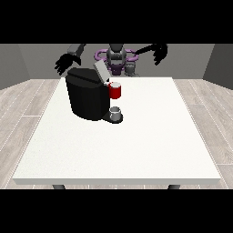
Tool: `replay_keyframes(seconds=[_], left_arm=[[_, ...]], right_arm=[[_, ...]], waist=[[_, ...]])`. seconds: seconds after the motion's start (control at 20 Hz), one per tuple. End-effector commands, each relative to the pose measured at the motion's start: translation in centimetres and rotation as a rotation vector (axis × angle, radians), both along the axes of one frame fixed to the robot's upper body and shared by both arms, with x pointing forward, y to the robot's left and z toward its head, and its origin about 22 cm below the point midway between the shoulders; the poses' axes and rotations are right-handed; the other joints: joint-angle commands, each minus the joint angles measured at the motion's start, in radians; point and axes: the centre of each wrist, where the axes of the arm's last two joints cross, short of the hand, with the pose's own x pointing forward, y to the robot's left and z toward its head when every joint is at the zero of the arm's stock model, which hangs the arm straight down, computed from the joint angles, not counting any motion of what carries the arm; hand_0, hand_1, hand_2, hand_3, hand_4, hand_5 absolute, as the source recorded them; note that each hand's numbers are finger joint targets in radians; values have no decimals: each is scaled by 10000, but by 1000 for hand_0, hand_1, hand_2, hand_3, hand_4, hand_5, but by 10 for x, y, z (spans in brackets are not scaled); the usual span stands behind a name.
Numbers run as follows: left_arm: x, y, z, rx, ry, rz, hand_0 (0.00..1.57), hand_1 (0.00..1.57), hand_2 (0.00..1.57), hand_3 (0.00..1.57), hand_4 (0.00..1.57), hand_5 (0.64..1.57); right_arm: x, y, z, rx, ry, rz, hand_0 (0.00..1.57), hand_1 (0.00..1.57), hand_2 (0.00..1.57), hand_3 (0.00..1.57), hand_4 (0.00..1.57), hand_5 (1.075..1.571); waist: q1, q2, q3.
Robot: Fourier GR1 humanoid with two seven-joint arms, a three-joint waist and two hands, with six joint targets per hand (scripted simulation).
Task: Insert the coffee pod into the coffee machine and close the lid
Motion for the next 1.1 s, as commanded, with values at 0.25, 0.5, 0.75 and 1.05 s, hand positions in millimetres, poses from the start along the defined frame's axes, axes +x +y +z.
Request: replay_keyframes(seconds=[0.25, 0.5, 0.75, 1.05], left_arm=[[-41, 20, -59, -1841, 1203, 1000, 0, 0, 0, 0, 0, 1571], [-58, 26, -75, -2730, 1582, 1258, 0, 0, 0, 0, 0, 1571], [-79, 14, -95, -3221, 2075, 866, 0, 0, 0, 0, 0, 1571], [-86, -1, -85, -3281, 1430, 461, 0, 0, 0, 0, 112, 1571]], right_arm=[[17, 12, 43, -308, -836, 1918, 0, 0, 0, 0, 370, 1571], [24, -6, 77, -914, -1267, 2691, 0, 0, 0, 0, 0, 1571], [40, 12, 95, -733, -1207, 3360, 0, 0, 0, 0, 0, 1571], [56, 41, 110, -1515, -1780, 3823, 0, 0, 0, 0, 239, 1571]], waist=[[264, -597, 1], [445, -1099, 2], [1192, -1098, 4], [1543, -463, 4]])
